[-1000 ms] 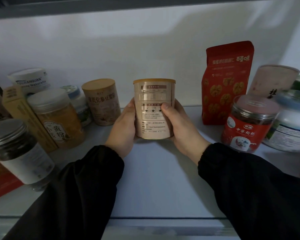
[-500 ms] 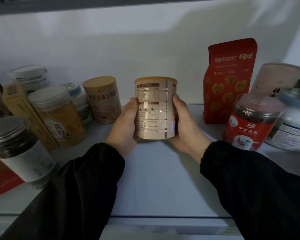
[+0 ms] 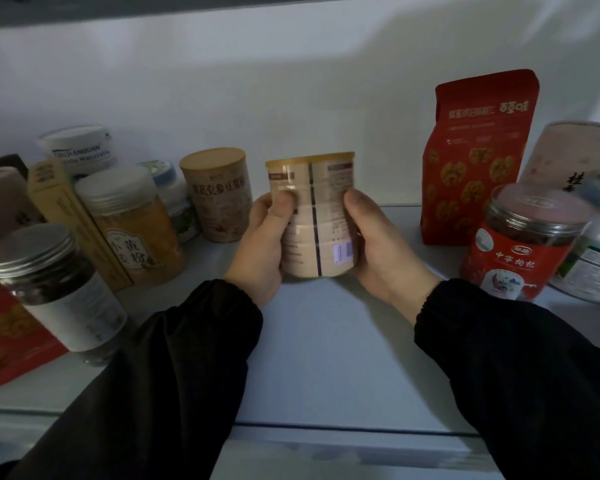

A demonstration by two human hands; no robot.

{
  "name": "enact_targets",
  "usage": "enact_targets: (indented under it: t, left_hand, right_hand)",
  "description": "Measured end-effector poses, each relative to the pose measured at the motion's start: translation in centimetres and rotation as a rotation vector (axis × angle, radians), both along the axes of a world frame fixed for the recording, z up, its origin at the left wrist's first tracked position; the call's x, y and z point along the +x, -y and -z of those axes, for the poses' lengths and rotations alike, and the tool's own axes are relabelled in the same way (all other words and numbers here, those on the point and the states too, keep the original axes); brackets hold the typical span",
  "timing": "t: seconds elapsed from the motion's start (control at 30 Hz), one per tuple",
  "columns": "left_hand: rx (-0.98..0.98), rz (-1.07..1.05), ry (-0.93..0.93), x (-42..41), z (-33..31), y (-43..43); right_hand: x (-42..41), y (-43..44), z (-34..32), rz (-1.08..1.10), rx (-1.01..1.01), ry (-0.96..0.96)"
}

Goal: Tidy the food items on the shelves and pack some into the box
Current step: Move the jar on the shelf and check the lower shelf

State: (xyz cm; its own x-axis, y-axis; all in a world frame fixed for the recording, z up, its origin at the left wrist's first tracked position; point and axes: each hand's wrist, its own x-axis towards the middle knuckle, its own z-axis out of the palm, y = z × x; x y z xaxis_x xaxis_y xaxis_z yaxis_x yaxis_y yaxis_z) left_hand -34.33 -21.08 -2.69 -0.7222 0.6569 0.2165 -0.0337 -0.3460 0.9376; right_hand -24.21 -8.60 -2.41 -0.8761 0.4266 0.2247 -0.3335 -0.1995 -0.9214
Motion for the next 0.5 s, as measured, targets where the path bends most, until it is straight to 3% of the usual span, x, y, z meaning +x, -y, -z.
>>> enact_targets:
  t: [0.17,0.33,0.5]
  left_hand:
    - [0.045,0.117,0.134,-0.19,-0.23,-0.08]
    - [-0.011,0.064,0.071,-0.13,-0.26,-0.05]
    - [-0.028,0.014,0.037,-0.40,-0.02,0.16]
  right_hand:
    - [0.48,-0.13,-0.29,-0.041,-0.057,0.062]
    - [0.32,-0.02,-0.18,0.006,-0.073,0.029]
    - [0.88,0.29,-0.51,0.023,0.038,0.049]
